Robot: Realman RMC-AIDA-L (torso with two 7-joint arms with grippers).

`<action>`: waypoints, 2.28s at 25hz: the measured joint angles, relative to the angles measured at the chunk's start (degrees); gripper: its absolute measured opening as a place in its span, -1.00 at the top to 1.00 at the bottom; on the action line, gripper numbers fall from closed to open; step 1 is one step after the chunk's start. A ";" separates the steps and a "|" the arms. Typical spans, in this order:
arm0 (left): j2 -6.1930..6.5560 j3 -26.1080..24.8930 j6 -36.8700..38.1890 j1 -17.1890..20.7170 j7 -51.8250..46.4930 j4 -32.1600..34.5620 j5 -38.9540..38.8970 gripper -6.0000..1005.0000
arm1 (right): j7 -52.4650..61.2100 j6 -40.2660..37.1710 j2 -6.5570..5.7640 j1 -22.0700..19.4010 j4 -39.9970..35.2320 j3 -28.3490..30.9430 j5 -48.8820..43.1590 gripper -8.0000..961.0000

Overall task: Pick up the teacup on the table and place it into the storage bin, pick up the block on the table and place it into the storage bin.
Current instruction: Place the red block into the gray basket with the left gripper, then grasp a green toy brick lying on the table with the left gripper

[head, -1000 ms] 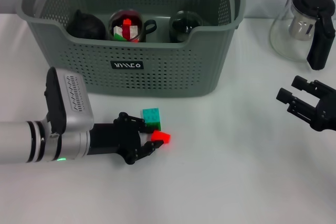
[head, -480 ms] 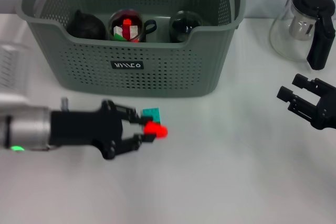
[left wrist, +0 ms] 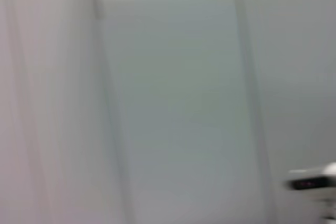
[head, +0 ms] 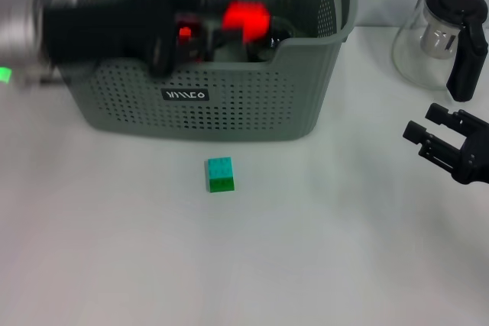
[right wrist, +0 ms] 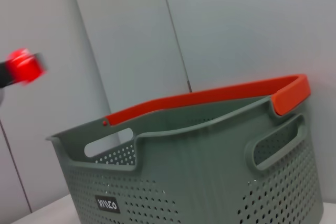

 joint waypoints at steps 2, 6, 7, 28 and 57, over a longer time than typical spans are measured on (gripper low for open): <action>-0.42 0.23 -4.68 -1.61 -2.66 2.54 -0.60 0.39 | 0.01 -0.15 0.11 0.01 0.01 0.00 -0.04 -0.35; -1.53 3.93 -19.02 -3.09 -7.32 8.59 -0.42 0.39 | -0.06 -0.41 0.32 -0.11 0.04 0.00 -0.06 -0.34; -1.58 5.80 -22.38 -3.02 -8.40 9.59 -0.31 0.39 | -0.08 -0.41 0.35 -0.12 0.04 0.00 -0.07 -0.34; -5.05 20.15 -47.64 -0.13 -20.71 17.50 17.45 0.38 | -0.17 -0.69 0.30 0.35 0.00 0.00 0.25 -0.34; -3.87 2.61 -6.93 16.10 9.84 -7.04 -13.83 -0.47 | 0.00 -1.17 0.38 0.09 0.20 0.00 0.06 -0.34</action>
